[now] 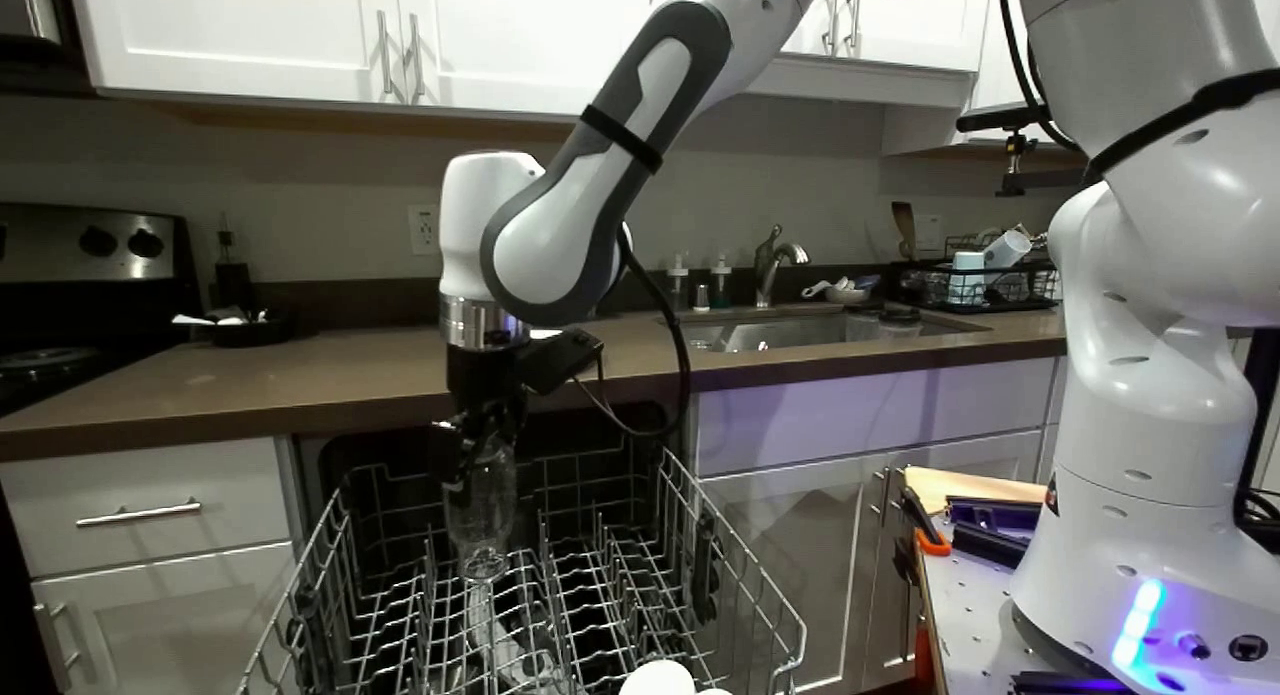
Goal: Move the glass jar to the left side of the dishwasher rack
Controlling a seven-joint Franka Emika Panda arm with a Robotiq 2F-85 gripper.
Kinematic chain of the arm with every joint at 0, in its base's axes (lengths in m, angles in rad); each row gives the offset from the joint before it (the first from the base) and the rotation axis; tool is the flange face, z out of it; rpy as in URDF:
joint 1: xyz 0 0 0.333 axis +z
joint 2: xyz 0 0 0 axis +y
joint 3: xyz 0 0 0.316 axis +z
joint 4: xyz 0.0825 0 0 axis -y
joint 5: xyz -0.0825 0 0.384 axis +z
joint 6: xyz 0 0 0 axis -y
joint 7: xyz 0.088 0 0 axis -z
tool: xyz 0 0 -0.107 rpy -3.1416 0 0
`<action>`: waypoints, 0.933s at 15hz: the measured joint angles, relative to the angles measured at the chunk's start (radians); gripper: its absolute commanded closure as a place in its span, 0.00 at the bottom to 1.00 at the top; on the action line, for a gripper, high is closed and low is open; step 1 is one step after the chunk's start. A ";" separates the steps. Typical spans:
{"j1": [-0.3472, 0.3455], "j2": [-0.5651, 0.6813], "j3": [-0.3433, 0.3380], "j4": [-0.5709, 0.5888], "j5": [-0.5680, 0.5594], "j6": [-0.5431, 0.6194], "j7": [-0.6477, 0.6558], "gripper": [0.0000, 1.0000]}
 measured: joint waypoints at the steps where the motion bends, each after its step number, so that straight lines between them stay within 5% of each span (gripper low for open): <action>1: 0.013 0.000 0.001 -0.005 0.000 0.001 0.016 0.38; 14: 0.150 -0.003 -0.001 -0.132 -0.001 0.111 0.195 0.38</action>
